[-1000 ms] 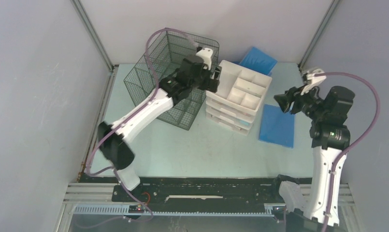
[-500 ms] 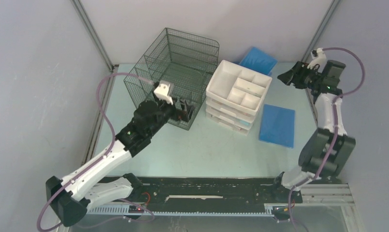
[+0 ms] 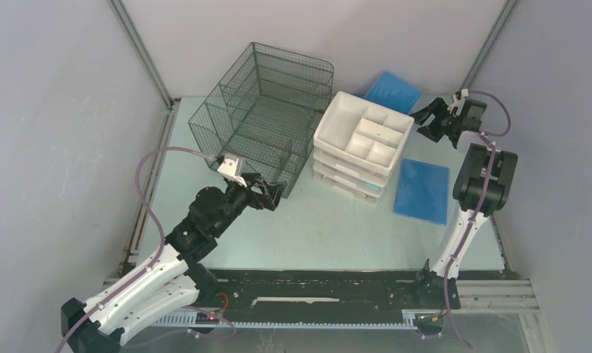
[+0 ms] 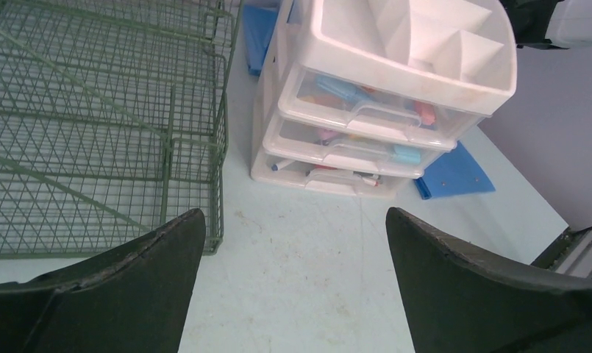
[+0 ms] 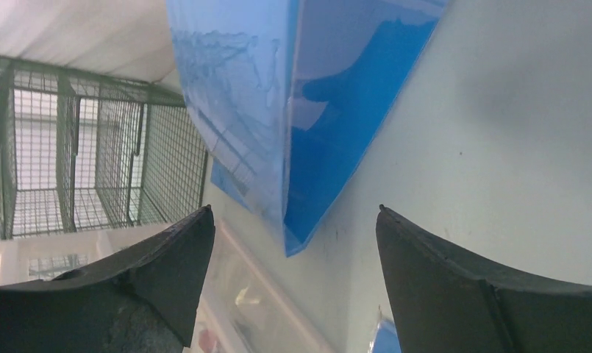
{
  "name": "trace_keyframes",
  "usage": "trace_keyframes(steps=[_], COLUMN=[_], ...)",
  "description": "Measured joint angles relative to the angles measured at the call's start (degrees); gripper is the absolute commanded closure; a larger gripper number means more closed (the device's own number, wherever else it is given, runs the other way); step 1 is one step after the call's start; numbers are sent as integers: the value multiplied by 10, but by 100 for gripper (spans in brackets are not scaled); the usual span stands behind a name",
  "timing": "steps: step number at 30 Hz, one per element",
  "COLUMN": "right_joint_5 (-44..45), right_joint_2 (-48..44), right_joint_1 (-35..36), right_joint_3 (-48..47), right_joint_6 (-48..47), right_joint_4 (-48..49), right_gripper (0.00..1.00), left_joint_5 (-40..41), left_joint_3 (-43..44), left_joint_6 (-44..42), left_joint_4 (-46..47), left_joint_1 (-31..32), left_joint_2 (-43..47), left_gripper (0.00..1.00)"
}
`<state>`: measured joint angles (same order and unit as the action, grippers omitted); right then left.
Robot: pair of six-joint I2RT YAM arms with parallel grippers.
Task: Organize the desk
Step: Pick up the folder from the corner of the board.
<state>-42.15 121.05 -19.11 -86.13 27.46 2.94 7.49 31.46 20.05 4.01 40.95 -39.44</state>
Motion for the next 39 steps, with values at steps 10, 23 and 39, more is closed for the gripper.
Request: trace_keyframes(steps=[10,23,39], right_joint_5=[-30,-79,-83], right_joint_2=[113,162,-102], right_joint_1=[20,41,-22], right_joint_3=[-85,-117,-33], right_joint_6=[136,246,293], right_joint_4=[95,200,296], right_gripper=[22,97,100], left_joint_5=[25,28,-10], left_joint_3=[-24,-24,-24], left_joint_6=[10,20,55], left_joint_4=[-4,-5,16], left_joint_1=[0,0,0], left_joint_2=[30,37,58], left_gripper=[0,0,0])
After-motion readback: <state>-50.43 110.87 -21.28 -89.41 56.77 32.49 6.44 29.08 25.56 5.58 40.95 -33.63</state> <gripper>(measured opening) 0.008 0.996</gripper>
